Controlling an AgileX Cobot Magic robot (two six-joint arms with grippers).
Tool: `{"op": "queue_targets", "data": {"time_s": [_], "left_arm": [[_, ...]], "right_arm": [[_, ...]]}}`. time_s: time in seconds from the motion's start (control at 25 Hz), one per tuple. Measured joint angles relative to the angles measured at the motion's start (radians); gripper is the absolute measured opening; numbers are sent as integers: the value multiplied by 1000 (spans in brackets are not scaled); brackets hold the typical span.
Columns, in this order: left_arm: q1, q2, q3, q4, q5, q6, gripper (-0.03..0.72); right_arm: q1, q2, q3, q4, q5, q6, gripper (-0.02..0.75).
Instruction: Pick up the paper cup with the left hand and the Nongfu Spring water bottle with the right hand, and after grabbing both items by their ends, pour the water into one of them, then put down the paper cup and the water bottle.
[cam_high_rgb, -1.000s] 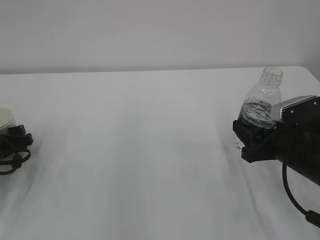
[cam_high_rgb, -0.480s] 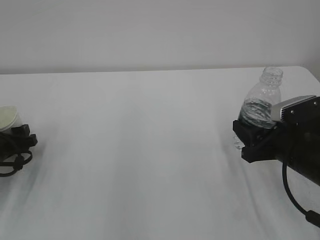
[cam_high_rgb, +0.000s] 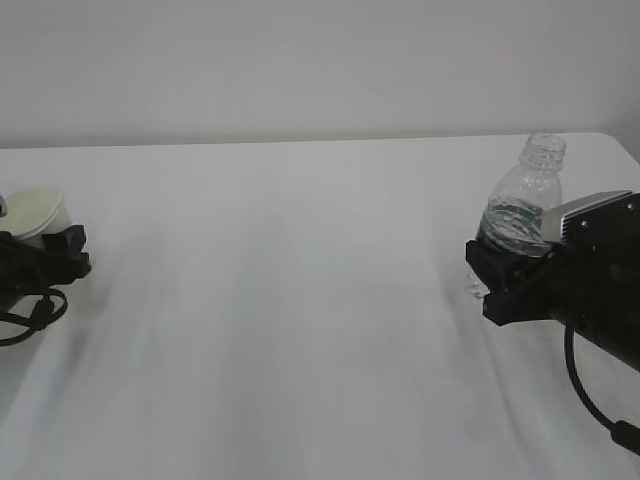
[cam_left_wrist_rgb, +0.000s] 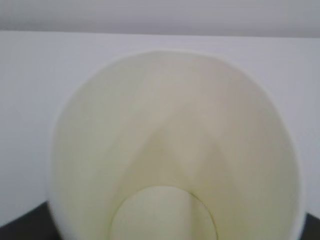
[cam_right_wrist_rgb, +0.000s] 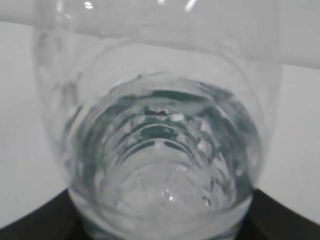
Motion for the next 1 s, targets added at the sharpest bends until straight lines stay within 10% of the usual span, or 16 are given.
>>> {"op": "queue_targets", "data": {"time_s": [1.0], "left_arm": [[0, -36, 0, 565, 0, -174, 441]], "right_arm": [[0, 0, 0, 49, 0, -35, 424]]}}
